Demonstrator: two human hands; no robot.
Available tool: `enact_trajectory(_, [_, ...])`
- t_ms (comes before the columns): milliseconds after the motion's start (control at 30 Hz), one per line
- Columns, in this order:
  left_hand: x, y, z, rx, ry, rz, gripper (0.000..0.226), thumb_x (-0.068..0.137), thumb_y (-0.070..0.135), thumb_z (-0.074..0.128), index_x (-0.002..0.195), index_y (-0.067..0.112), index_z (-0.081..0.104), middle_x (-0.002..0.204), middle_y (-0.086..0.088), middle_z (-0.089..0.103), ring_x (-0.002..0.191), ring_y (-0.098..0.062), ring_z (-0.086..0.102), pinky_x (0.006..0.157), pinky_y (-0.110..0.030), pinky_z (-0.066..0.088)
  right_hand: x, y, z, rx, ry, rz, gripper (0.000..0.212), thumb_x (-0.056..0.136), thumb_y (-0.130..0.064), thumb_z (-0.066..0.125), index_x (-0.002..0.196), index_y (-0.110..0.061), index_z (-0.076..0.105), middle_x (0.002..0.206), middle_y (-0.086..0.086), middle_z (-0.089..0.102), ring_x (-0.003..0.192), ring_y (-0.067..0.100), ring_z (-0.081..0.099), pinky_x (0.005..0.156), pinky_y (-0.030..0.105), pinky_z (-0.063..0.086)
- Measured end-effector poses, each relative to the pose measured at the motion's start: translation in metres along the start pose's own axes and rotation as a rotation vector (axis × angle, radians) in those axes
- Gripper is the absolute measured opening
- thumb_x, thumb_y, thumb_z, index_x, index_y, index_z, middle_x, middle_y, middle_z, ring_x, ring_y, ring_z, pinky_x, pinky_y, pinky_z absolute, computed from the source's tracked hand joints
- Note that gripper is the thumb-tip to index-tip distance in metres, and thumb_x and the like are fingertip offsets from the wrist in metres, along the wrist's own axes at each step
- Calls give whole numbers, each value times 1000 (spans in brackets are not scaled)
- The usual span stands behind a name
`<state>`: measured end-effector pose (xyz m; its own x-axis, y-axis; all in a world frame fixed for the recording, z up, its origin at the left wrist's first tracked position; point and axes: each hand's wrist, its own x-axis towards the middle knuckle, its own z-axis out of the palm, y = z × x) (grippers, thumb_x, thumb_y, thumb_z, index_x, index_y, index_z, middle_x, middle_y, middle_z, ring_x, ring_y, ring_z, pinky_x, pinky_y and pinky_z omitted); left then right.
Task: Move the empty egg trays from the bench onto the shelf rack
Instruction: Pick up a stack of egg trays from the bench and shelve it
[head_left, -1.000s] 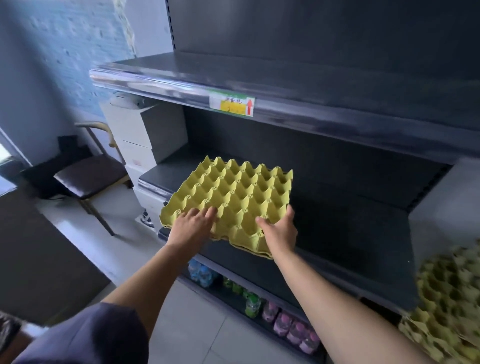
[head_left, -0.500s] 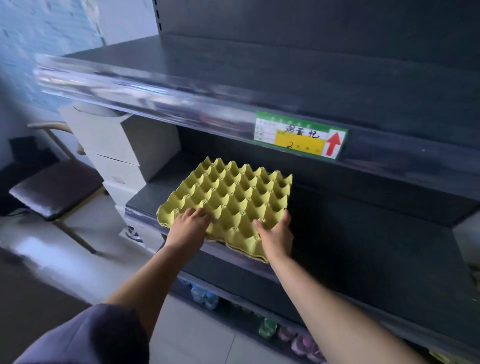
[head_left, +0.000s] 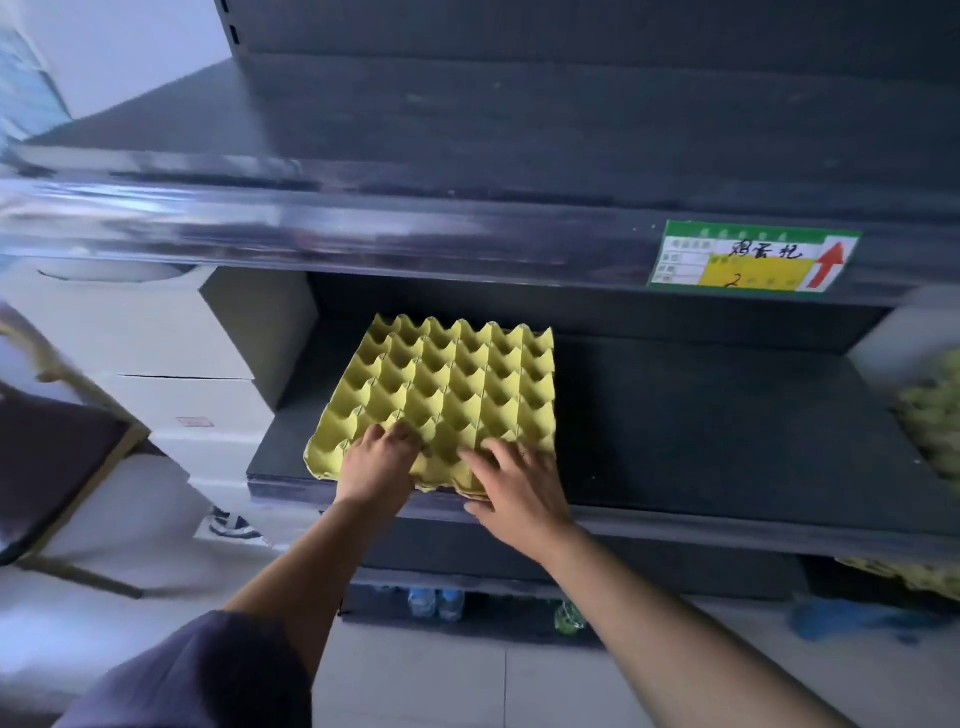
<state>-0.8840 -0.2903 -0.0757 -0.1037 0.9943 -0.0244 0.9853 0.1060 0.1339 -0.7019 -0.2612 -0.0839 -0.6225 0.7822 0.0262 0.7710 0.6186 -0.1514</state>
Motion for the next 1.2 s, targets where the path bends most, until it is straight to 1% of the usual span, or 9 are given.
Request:
enact_trajectory(133, [6,-17,-1,-25,-5,-16,40,85,10,59,123,22,57,129,0,50,115,-25,46,88,-35,44,17,-18,-3,-33,-27,7,63,92,1,47,146,-24,29,136,7,48,127,34,40,87,43,46])
enact_trajectory(233, [9,-28,2,-83,-53,-52,40,87,6,53,124,19,55,128,-4,49,117,-27,44,90,-38,44,36,-24,-1,-23,-55,47,66,84,14,41,141,-19,36,131,8,51,125,33,41,85,41,47])
enact_trajectory(333, [9,-36,5,-53,-80,-41,41,89,11,52,129,21,50,130,-4,45,117,-26,42,92,-38,45,47,-24,1,-19,-116,49,63,82,13,39,137,-18,39,123,11,54,123,32,42,83,39,49])
enact_trajectory(533, [5,-43,6,-34,-90,-38,42,90,19,55,131,22,48,132,-4,44,119,-26,41,94,-36,43,50,-25,6,0,-145,27,62,84,11,40,138,-19,35,123,12,53,123,30,41,81,40,50])
enact_trajectory(700, [6,-26,-10,89,15,14,36,91,32,51,127,26,50,132,-1,48,122,-23,42,98,-36,34,37,-17,-7,24,-47,24,46,96,-20,48,140,-20,34,132,8,51,120,30,45,90,43,46])
enact_trajectory(833, [15,25,-37,104,74,148,34,94,35,45,126,25,50,128,1,52,121,-21,45,95,-35,36,14,9,-36,35,128,73,37,97,-27,47,132,-18,47,127,6,55,113,29,50,85,41,47])
enact_trajectory(967, [20,99,-57,60,149,273,26,94,33,44,115,24,56,118,2,59,114,-22,51,91,-34,39,-26,52,-67,7,282,146,30,94,-29,52,120,-16,58,110,6,63,100,30,57,74,40,50])
enact_trajectory(1100, [14,197,-67,-12,260,437,11,85,24,56,85,16,64,86,-4,69,85,-28,64,71,-34,46,-91,125,-101,-50,449,257,23,79,-23,70,99,-13,68,84,8,68,74,33,63,55,36,50])
enact_trajectory(1200, [2,279,-72,-23,314,527,7,78,19,65,74,16,60,71,0,66,69,-27,64,62,-33,45,-154,188,-129,-119,525,300,24,79,-25,69,101,-15,70,83,6,69,73,32,63,55,35,50])
